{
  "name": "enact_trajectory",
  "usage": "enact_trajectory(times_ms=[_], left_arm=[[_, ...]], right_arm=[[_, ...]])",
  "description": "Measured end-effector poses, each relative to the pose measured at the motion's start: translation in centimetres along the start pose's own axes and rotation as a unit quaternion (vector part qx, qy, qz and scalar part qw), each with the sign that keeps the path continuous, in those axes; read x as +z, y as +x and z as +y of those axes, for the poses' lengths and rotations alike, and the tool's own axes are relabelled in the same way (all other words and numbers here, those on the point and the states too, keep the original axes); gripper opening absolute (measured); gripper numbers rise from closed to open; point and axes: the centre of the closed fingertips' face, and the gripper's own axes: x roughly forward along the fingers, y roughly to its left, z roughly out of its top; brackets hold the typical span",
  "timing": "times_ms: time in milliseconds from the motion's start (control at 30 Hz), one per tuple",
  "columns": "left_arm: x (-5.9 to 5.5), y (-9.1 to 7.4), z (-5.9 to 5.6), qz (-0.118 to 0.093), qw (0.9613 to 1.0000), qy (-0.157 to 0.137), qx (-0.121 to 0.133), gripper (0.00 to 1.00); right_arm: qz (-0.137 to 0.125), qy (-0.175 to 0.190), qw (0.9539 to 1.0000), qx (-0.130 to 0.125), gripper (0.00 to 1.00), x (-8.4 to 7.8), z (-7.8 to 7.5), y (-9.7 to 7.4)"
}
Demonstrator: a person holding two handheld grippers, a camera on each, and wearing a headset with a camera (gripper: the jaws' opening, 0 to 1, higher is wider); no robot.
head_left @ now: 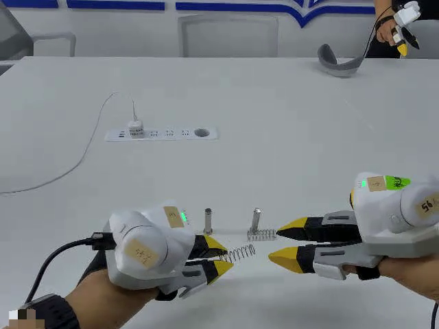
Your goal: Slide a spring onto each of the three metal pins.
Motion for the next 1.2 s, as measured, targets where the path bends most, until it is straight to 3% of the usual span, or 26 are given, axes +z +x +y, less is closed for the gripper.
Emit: enact_trajectory(times_ms=[733, 967, 1200], left_arm=[[2.5, -0.7, -1.4, -0.056, 0.9979, 0.005, -0.031, 0.1], [2.4, -0.7, -1.4, -0.057, 0.9978, 0.005, -0.033, 0.1], [2.2, -0.5, -1.4, -0.053, 0.998, 0.004, -0.032, 0.1]], right_arm=[[0.001, -0.02, 0.9987, 0.047, 0.17, 0.4, 1.9, 0.9], [0.002, -0.022, 0.9982, 0.057, 0.14, 0.6, 2.4, 0.9], [-0.007, -0.03, 0.9976, 0.062, 0.14, 1.7, 2.9, 0.6]])
